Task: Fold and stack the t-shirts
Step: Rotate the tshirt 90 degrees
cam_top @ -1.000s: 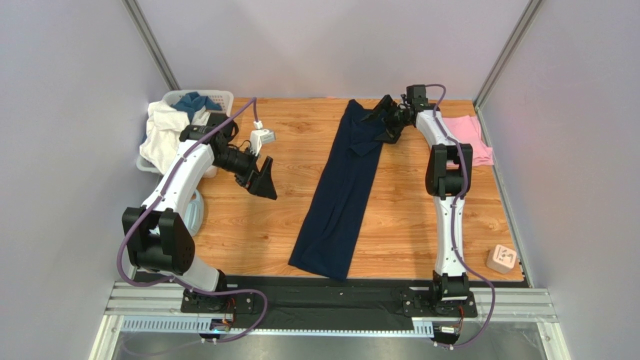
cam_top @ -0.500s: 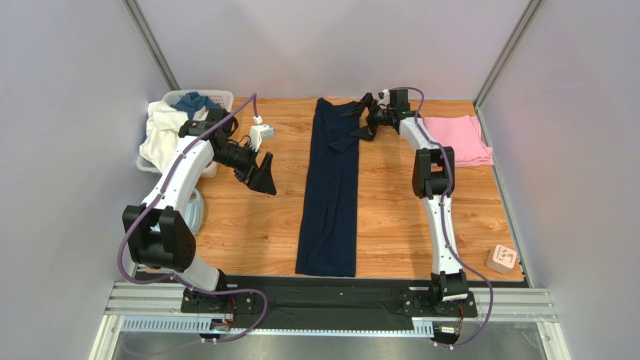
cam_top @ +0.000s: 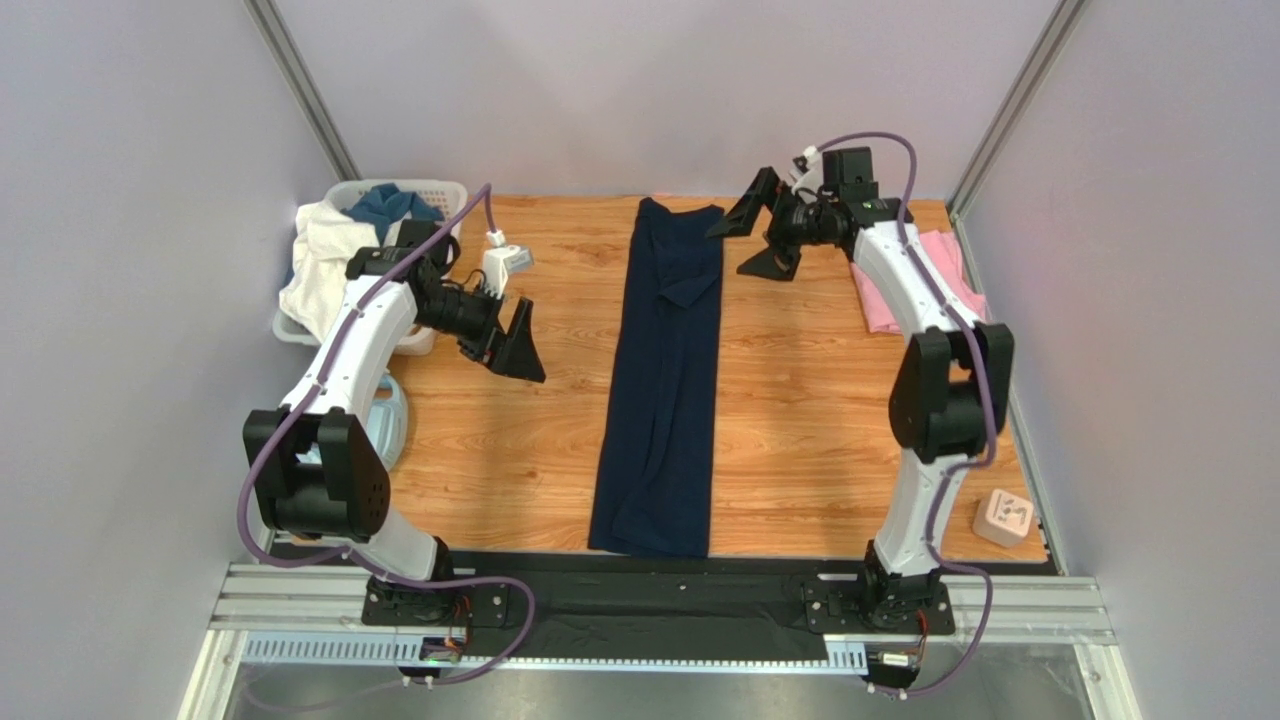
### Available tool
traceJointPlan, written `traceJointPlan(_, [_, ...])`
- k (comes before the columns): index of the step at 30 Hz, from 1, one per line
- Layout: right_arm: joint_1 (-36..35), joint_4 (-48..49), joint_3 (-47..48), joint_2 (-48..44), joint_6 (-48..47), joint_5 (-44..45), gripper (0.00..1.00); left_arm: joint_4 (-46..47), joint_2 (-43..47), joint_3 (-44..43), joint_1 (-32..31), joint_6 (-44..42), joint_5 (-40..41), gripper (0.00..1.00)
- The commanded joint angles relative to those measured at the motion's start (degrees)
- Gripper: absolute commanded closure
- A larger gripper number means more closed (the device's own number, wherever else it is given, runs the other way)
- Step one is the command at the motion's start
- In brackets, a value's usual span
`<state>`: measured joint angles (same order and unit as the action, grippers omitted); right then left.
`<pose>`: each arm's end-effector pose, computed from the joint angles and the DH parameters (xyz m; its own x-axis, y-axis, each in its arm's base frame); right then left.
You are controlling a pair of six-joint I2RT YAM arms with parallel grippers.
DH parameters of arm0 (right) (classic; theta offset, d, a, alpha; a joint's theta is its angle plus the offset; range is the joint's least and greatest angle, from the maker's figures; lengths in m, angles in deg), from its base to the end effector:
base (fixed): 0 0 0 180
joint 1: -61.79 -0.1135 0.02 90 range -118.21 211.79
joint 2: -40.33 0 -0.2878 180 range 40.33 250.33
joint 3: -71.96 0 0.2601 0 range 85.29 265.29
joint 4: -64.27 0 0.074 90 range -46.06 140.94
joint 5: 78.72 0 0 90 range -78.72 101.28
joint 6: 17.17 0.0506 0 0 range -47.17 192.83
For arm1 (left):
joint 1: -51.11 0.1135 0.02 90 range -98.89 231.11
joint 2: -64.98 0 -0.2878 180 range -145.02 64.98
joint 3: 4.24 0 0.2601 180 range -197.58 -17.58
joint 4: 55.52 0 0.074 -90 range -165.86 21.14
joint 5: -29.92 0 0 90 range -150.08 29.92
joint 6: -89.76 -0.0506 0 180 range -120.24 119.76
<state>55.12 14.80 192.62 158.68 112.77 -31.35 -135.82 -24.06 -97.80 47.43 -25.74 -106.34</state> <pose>0.4849 0.0912 0.2957 -0.9069 0.3695 -0.2025 0.0513 0.5740 0.8173 0.2983 -0.0558 0.3161 -0.7778 0.3483 -0.5232 0.6164 0.5857 -0.5264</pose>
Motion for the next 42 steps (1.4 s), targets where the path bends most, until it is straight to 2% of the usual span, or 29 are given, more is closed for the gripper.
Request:
traceJointPlan(1, [-7.4,1.6,-16.3,-10.4,-3.6,1.1,0.00,6.1,2.4,2.4,1.2,5.3,-1.8,0.00])
traceJointPlan(6, [-17.2,4.3,-27.2,-11.9,-3.7,2.7,0.00,12.2,1.0,2.2,1.3,11.0,-3.1,0.00])
traceJointPlan(10, [-23.2,5.0,-27.7,-9.3,-3.0,4.0,0.00,11.9,0.8,1.6,1.3,11.6,-3.3,0.00])
traceJointPlan(12, [-25.0,2.2,-26.0,-6.7,-4.6,6.5,0.00,11.5,1.8,2.4,1.3,10.6,-3.0,0.00])
traceJointPlan(15, [-25.8,-4.9,-20.2,-3.1,-8.5,12.2,0.00,11.9,4.0,4.5,1.3,10.0,-2.5,0.00])
traceJointPlan(20, [-25.8,-9.5,-14.2,0.0,-10.6,14.7,0.00,12.5,5.7,7.3,1.3,9.4,-2.8,0.00])
traceJointPlan(30, [-25.7,-7.6,-16.6,2.8,-9.7,14.6,0.00,11.4,6.4,7.5,1.8,7.4,-2.5,0.00])
traceJointPlan(36, [-25.8,-5.2,-16.7,4.8,-8.1,10.6,0.00,11.0,6.9,8.4,2.5,6.4,-2.3,0.00])
traceJointPlan(42, [-26.5,-2.4,-16.5,3.0,-7.2,6.5,0.00,10.7,6.9,8.7,2.6,5.9,-1.9,0.00])
